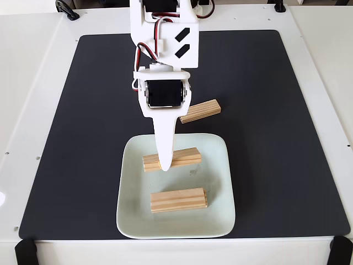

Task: Pick up the wooden block and place them on the plate.

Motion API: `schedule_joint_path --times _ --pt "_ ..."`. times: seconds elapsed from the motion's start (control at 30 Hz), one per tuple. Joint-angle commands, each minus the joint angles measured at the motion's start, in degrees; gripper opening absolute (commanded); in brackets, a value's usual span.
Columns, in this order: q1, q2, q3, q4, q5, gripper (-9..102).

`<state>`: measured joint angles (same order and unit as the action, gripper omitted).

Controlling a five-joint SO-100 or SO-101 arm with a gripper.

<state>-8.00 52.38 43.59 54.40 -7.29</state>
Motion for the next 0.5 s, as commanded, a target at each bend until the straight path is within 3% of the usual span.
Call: schedule_joint_path --times 0.0,0.47 --pt "0.53 -0.26 -5.1 -0.26 0.7 -1" --pt "0.7 -2.99 -6.68 2.81 0.7 -1"
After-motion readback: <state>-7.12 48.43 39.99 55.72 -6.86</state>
